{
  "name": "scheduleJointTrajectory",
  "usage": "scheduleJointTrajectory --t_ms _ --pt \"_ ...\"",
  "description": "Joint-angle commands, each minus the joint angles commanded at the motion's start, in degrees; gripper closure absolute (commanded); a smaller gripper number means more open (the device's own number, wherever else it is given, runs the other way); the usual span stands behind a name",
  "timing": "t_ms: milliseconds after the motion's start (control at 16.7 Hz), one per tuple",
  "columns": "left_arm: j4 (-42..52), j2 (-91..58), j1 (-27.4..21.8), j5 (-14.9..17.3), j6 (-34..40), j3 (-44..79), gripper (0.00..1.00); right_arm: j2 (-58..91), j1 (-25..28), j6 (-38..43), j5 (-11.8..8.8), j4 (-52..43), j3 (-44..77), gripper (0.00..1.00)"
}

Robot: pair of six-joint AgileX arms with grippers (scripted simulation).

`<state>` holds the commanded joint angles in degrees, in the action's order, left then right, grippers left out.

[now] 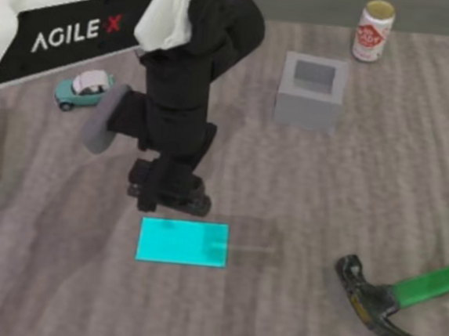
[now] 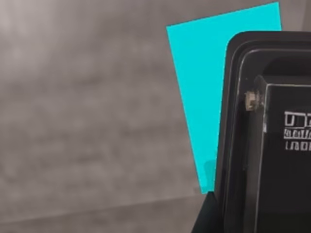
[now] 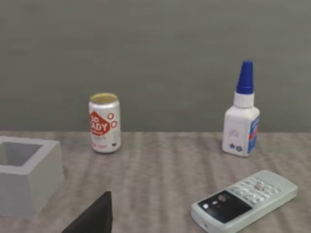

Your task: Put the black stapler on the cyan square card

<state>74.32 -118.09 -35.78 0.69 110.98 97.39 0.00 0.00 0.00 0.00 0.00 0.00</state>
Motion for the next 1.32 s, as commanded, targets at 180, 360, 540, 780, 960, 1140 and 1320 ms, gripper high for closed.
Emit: scheduleJointTrajectory --t_ms 180,360,540,780,960,1140,1320 --pt "-0.51 0.26 0.11 0.04 9.72 1.50 1.00 0.00 0.00 0.00 0.00 0.00 0.00 0.00" --pt "-0.87 0.54 0.18 0.06 14.01 2.19 1.00 0.00 0.00 0.00 0.00 0.00 0.00 0.00" --pt "-0.89 0.56 0.18 0.06 14.22 2.23 1.00 0.00 0.00 0.00 0.00 0.00 0.00 0.00" --pt "-1.79 0.32 0.33 0.04 14.09 1.33 1.00 0.00 0.00 0.00 0.00 0.00 0.00 0.00" --pt "-7.30 -0.75 0.58 0.04 14.20 -2.73 1.00 0.00 0.00 0.00 0.00 0.00 0.00 0.00" --pt "-15.15 -2.59 0.52 0.07 14.06 -8.50 1.00 0.00 0.00 0.00 0.00 0.00 0.00 0.00" --pt "-20.86 -4.01 0.40 0.09 13.93 -13.00 1.00 0.00 0.00 0.00 0.00 0.00 0.00 0.00"
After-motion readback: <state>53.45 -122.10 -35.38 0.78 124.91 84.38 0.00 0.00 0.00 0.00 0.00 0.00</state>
